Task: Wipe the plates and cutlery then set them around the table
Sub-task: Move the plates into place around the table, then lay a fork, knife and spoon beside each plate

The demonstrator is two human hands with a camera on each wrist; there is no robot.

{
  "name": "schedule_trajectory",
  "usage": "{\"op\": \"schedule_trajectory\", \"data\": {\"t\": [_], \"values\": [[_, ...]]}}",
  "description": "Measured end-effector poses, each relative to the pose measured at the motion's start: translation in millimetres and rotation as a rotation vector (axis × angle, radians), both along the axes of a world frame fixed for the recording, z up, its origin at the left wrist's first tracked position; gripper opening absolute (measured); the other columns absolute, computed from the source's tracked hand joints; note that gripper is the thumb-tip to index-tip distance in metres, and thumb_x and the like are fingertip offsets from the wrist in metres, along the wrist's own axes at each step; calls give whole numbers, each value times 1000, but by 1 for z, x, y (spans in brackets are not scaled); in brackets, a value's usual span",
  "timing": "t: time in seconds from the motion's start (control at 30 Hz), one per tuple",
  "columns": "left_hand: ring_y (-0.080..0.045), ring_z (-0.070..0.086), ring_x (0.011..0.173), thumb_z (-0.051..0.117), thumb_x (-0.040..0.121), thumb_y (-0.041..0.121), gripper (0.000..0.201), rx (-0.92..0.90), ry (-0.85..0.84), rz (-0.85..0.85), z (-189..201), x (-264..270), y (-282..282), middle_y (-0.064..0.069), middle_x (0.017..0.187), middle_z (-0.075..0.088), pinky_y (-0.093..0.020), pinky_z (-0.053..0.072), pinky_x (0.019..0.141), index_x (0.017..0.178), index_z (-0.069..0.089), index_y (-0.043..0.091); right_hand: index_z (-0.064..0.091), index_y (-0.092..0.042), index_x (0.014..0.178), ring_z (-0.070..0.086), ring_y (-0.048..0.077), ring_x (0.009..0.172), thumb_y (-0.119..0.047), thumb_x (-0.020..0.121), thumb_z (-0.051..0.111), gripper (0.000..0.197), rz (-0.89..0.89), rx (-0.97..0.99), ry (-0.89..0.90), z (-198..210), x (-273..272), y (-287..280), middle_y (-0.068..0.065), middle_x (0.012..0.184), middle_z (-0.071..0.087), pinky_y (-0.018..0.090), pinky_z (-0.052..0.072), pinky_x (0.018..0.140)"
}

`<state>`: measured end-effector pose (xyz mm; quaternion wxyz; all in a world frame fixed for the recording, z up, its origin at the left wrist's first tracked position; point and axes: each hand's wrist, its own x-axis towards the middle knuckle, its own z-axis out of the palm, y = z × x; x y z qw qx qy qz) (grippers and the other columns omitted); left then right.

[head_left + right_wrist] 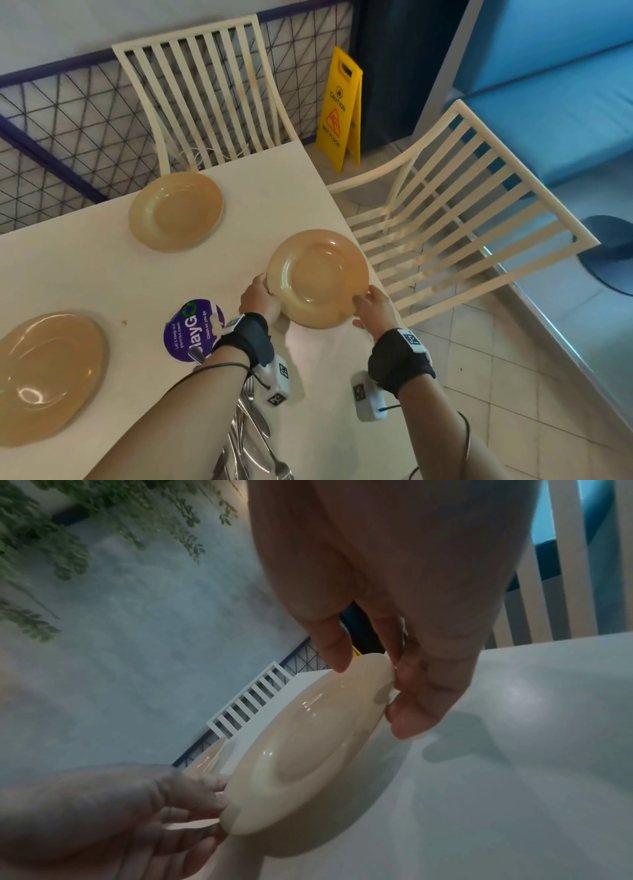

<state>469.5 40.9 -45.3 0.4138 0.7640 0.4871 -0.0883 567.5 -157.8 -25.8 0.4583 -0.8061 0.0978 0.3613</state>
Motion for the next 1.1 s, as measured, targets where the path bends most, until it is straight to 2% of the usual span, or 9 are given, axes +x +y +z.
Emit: {"op": "schedule_trajectory", "data": {"t": [0.2, 0.3, 0.37, 0.43, 0.53, 0.63, 0.8, 0.93, 1.1], "values": [[-33, 67, 103, 51, 83, 14, 65, -101, -42, -37, -2, 1, 15, -3, 118, 68, -45, 56, 95, 143, 48, 37, 55, -10, 116, 65, 27, 97, -18, 94, 52, 24, -98, 18, 66, -11, 10, 12, 9, 108, 65, 48, 58, 89], [-34, 68, 101, 54, 86, 20, 57, -129, -56, -42, 2, -8, 17, -2, 118, 67, -48, 58, 92, 140, 48, 36, 43, -9, 142, 61, 29, 103, -14, 97, 52, 46, -146, 50, 76, -14, 7, 11, 0, 97, 61, 47, 56, 92], [-35, 68, 104, 53, 90, 20, 53, -133, -57, -46, 5, -17, 22, -3, 121, 67, -49, 57, 93, 142, 47, 30, 30, -10, 153, 60, 32, 112, -16, 97, 54, 61, -167, 60, 68, -15, 3, 7, 4, 115, 61, 44, 56, 88], [-32, 66, 113, 54, 93, 15, 54, -157, -94, -9, 15, -33, 28, -2, 131, 65, -48, 54, 99, 146, 46, 24, 29, -15, 154, 59, 32, 115, -18, 98, 56, 63, -185, 68, 54, -15, -5, -1, 9, 130, 56, 42, 56, 86], [-20, 68, 90, 59, 96, 7, 40, -215, -234, 111, 38, -70, 39, 1, 107, 70, -38, 58, 88, 135, 57, 18, 43, -18, 146, 62, 29, 109, -21, 99, 56, 49, -141, 56, -46, -5, -27, -12, 7, 126, 58, 43, 57, 88], [-19, 65, 77, 58, 98, 9, 27, -170, -285, 192, 58, -121, 47, 1, 89, 70, -35, 56, 77, 122, 65, 17, 61, -22, 127, 67, 25, 95, -22, 99, 54, 29, 48, 22, -162, -2, -63, -17, 5, 110, 67, 49, 57, 91], [-20, 71, 84, 58, 99, 12, 24, -117, -186, 225, 64, -221, 50, 1, 102, 69, -43, 60, 87, 118, 68, 23, 70, -27, 92, 69, 20, 83, -22, 94, 62, 10, 511, -23, -202, -3, -155, 0, -4, 92, 73, 40, 57, 84], [-24, 70, 89, 61, 98, 17, 20, -147, -134, 227, 49, -280, 38, 1, 101, 68, -44, 59, 91, 114, 70, 23, 70, -26, 94, 65, 18, 88, -31, 90, 52, 19, 840, -251, -154, -8, -217, 16, -5, 98, 71, 29, 52, 80], [-18, 68, 91, 62, 97, 20, 16, -169, -98, 170, 29, -326, 23, 10, 98, 69, -37, 58, 90, 107, 72, 27, 62, -18, 96, 58, 20, 83, -35, 91, 54, 19, 849, -405, -269, -8, -256, 35, -2, 97, 62, 28, 46, 71]]}}
